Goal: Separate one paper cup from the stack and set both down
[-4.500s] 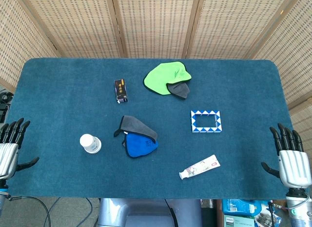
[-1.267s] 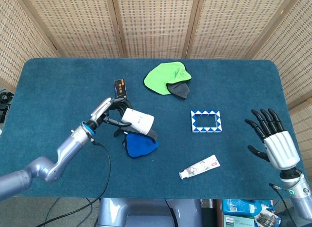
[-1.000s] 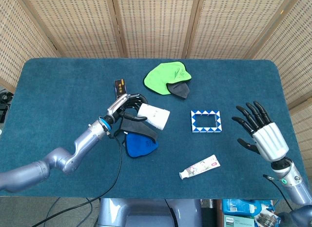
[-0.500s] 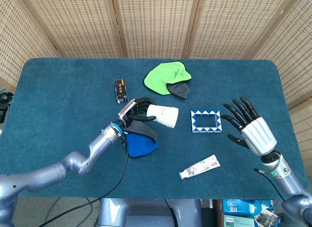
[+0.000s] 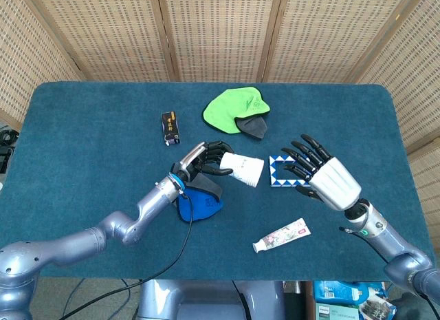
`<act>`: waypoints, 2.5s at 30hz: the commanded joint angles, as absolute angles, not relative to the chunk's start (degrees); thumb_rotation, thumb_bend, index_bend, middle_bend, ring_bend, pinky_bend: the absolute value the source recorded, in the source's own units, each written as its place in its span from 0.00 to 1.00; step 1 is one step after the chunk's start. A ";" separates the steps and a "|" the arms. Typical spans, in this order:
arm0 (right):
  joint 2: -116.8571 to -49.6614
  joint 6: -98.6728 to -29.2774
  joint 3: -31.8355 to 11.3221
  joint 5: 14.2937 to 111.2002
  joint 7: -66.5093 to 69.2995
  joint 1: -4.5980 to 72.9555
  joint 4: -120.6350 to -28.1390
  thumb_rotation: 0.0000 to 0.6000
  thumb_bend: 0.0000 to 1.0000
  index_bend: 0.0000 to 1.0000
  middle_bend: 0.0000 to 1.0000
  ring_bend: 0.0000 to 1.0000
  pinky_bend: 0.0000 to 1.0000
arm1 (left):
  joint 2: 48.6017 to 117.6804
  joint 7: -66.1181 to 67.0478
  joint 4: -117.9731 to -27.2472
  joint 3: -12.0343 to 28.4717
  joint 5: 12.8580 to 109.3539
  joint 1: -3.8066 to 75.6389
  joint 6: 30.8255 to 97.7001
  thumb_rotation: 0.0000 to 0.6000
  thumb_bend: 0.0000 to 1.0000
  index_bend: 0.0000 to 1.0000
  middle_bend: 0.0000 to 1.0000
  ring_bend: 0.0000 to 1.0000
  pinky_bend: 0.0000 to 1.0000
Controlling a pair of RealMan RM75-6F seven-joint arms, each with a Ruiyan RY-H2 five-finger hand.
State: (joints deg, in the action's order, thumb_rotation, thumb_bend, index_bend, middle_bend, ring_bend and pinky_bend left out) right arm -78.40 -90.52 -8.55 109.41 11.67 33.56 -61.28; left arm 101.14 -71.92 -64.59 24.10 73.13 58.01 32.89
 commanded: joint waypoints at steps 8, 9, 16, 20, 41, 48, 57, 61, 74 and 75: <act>-80.00 -88.82 -8.54 108.75 9.64 36.06 -63.05 1.00 0.31 0.45 0.30 0.19 0.15 | 101.81 -69.84 -65.65 24.26 72.15 58.56 32.61 1.00 0.14 0.51 0.50 0.45 0.51; -80.13 -88.81 -8.47 108.85 9.43 36.25 -63.16 1.00 0.31 0.46 0.30 0.19 0.15 | 101.87 -69.64 -65.74 24.30 72.07 58.58 32.64 1.00 0.14 0.51 0.50 0.45 0.51; -81.22 -88.04 -8.04 109.28 8.08 38.08 -63.83 1.00 0.36 0.47 0.31 0.19 0.15 | 102.41 -67.75 -65.80 24.82 71.00 59.10 32.51 1.00 0.14 0.51 0.50 0.45 0.51; -81.86 -87.21 -7.84 108.91 7.60 38.90 -64.14 1.00 0.37 0.47 0.31 0.19 0.15 | 102.85 -66.61 -65.77 25.08 70.33 59.42 32.33 1.00 0.14 0.51 0.50 0.45 0.51; -84.78 -88.03 -6.38 107.82 8.09 40.54 -60.25 1.00 0.45 0.56 0.17 0.19 0.19 | 104.41 -65.43 -65.05 25.98 69.31 59.39 31.26 1.00 0.14 0.51 0.50 0.45 0.51; -85.49 -88.35 -5.80 107.62 8.02 40.89 -59.44 1.00 0.48 0.60 0.16 0.19 0.19 | 104.66 -65.91 -64.79 26.12 69.77 59.19 30.99 1.00 0.14 0.51 0.50 0.45 0.51; -86.16 -88.90 -5.31 107.28 7.95 41.27 -58.65 1.00 0.52 0.66 0.15 0.19 0.19 | 104.83 -66.26 -64.52 26.32 70.18 59.01 30.80 1.00 0.14 0.51 0.50 0.45 0.51; -86.45 -89.29 -5.11 107.11 8.01 41.33 -58.21 1.00 0.52 0.67 0.15 0.19 0.19 | 105.02 -66.36 -64.34 26.34 70.33 58.99 30.70 1.00 0.14 0.51 0.50 0.45 0.51; -86.83 -90.83 -4.47 106.95 8.07 41.33 -56.72 1.00 0.52 0.69 0.14 0.19 0.19 | 105.09 -66.65 -63.97 26.56 70.45 58.68 30.65 1.00 0.14 0.51 0.50 0.45 0.51; -86.77 -91.37 -4.48 107.02 8.08 41.20 -56.49 1.00 0.52 0.69 0.14 0.19 0.19 | 105.02 -66.76 -63.84 26.61 70.34 58.58 30.62 1.00 0.14 0.51 0.50 0.45 0.51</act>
State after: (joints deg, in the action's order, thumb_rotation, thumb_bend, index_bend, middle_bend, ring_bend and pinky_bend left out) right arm -86.83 -90.91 -4.49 106.97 8.03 41.33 -56.74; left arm 105.07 -66.69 -63.92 26.57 70.42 58.65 30.63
